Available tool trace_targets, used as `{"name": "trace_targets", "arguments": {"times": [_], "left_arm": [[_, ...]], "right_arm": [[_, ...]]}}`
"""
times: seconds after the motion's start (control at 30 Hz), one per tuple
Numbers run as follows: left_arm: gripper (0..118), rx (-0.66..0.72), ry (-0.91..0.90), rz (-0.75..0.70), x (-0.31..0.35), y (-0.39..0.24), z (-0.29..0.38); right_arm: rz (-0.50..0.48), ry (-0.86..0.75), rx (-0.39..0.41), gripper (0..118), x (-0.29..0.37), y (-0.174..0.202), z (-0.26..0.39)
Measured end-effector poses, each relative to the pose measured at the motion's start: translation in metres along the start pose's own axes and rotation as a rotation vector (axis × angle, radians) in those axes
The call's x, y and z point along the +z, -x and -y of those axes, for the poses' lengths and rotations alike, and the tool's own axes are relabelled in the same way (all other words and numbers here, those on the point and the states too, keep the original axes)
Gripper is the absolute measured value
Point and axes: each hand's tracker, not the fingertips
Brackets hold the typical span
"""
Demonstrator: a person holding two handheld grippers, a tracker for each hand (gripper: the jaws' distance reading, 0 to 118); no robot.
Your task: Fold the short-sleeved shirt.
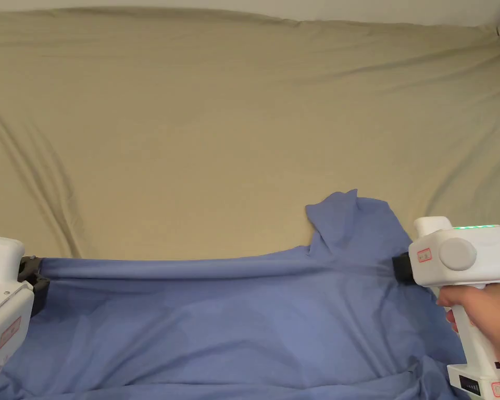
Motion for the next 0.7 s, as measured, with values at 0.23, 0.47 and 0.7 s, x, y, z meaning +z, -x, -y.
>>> {"name": "trace_targets", "arguments": {"times": [0.23,0.47,0.7], "left_arm": [[2,0.022,-0.003,-0.011,0.013,0.007,-0.008],[2,0.036,0.001,-0.02,0.045,0.032,-0.018],[2,-0.01,0.071,-0.006,0.077,0.042,0.013]], "right_arm": [[0.051,-0.054,0.083,5,0.047,0.005,-0.006],[-0.031,-0.079,0.083,5,0.13,-0.019,0.004],[-0.054,-0.032,0.128,5,0.18,-0.022,0.045]]}}
